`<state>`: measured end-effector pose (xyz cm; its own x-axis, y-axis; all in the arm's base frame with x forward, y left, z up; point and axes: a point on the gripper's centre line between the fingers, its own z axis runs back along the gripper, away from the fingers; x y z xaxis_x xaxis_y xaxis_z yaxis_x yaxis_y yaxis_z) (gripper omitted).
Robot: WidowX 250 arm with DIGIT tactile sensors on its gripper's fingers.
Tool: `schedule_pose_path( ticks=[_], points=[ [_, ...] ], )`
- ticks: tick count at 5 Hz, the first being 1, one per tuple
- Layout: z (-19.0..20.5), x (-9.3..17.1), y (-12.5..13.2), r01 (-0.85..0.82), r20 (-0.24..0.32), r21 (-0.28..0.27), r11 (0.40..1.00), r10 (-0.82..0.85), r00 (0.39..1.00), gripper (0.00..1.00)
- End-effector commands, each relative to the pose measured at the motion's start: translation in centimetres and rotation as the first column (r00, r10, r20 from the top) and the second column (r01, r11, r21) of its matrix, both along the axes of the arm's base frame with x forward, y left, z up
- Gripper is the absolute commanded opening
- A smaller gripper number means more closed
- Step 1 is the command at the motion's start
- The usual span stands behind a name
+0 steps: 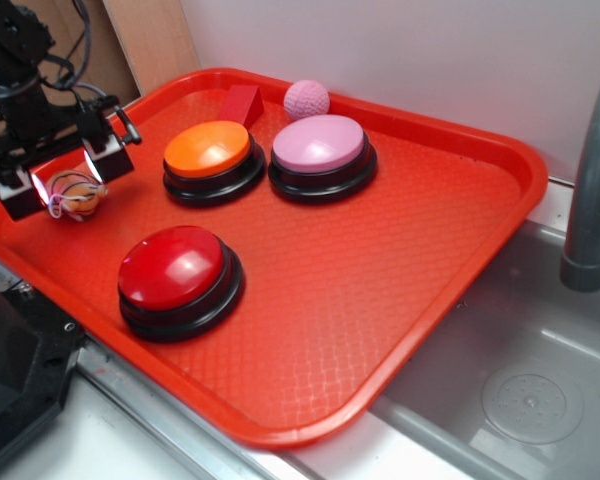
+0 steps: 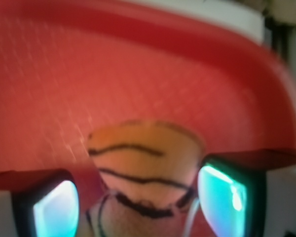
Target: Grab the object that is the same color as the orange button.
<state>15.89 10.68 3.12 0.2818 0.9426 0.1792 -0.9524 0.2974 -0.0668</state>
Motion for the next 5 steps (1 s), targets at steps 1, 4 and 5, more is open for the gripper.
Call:
schedule_pose_path(
  ticks=[1,4,5],
  points=[
    [0.1,0.0,0.8,-0.022,0.049,0.043,0.999,0.020,0.999,0.00],
    [6.4,2.1,-1.5,0.290,0.074,0.114,0.950,-0.300,0.951,0.00],
    [10.0,3.0,-4.6,0.521,-0.011,0.012,0.853,-0.521,0.854,0.00]
  ],
)
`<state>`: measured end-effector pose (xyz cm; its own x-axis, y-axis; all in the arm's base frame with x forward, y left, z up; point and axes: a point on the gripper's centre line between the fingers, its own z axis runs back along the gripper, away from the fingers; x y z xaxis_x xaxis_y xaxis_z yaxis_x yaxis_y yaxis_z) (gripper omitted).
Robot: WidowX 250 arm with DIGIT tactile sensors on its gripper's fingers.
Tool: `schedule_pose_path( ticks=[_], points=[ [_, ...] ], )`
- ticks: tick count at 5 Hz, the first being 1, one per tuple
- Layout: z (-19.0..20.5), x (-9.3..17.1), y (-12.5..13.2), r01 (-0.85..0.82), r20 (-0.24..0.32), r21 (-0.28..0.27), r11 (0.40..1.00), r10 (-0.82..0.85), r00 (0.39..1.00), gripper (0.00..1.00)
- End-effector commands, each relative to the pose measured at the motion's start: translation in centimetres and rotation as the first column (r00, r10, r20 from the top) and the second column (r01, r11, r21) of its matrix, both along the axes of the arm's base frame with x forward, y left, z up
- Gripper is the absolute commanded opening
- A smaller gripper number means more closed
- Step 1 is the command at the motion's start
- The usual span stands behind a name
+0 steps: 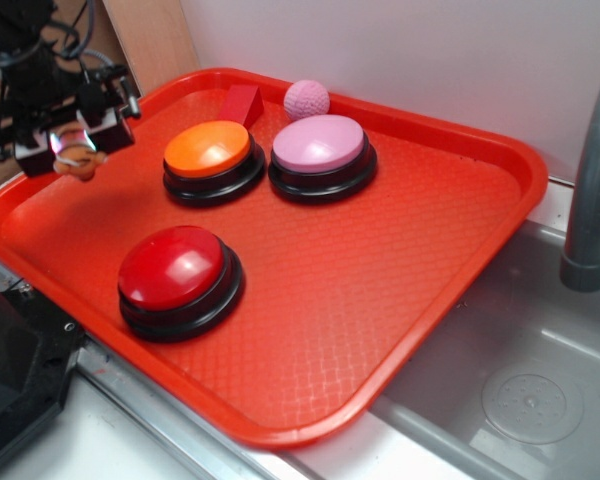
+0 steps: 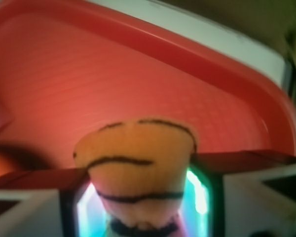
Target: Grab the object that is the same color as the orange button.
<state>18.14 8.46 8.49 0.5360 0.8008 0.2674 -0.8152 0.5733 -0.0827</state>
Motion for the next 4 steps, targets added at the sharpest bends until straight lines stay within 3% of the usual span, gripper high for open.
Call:
schedule_pose_path(
  ticks=[1,2,3,4],
  points=[
    [6.9,1.0,-6.4,0.472,-0.049,-0.105,0.876,-0.478,0.877,0.00],
    [8.3,0.2,-9.3,0.675,-0.042,-0.082,0.733,-0.680,0.732,0.00],
    [8.9,-0.8,-11.2,0.833,-0.065,-0.098,0.544,-0.839,0.540,0.00],
    [8.6,-1.2,-11.9,0.901,-0.065,-0.102,0.423,-0.906,0.418,0.00]
  ],
)
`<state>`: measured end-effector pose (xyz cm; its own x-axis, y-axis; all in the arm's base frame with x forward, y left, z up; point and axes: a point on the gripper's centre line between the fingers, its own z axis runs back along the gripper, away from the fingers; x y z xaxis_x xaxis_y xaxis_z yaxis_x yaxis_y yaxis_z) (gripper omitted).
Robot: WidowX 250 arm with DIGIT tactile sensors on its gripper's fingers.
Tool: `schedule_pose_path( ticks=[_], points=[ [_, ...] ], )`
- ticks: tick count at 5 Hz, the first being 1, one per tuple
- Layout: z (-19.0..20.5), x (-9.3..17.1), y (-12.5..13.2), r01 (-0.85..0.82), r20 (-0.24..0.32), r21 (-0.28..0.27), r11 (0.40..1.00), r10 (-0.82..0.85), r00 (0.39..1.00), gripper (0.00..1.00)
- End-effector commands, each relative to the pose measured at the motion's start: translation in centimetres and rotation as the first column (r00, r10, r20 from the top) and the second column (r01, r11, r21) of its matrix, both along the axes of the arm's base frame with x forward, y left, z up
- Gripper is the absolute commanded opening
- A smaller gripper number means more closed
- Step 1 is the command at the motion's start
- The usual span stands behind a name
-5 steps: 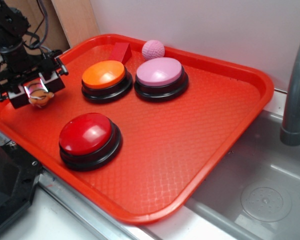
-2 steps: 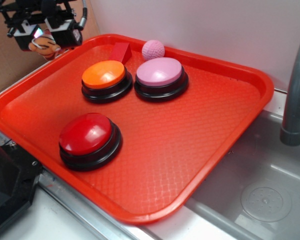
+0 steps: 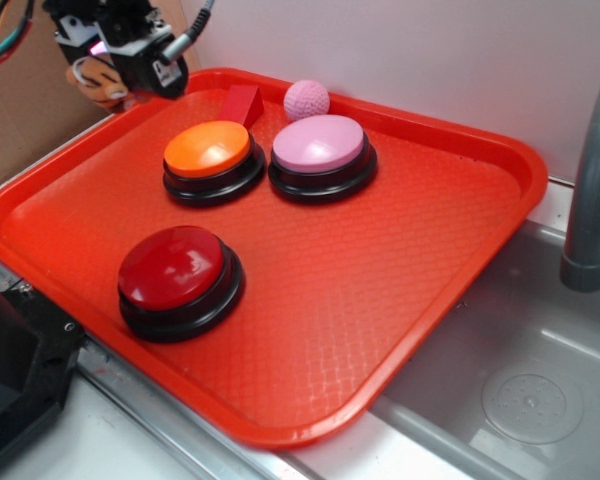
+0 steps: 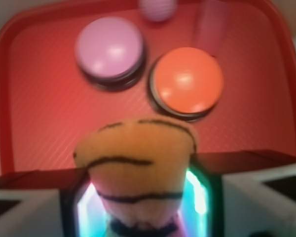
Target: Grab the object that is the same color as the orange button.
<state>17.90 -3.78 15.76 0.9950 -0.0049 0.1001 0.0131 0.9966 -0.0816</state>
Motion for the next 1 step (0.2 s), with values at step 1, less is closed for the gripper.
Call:
schedule_pose_path(
  ticks=[1],
  points=[
    [0.45,-0.45,0.51,0.203,0.001,0.009,0.979,-0.203,0.979,0.00]
  ],
)
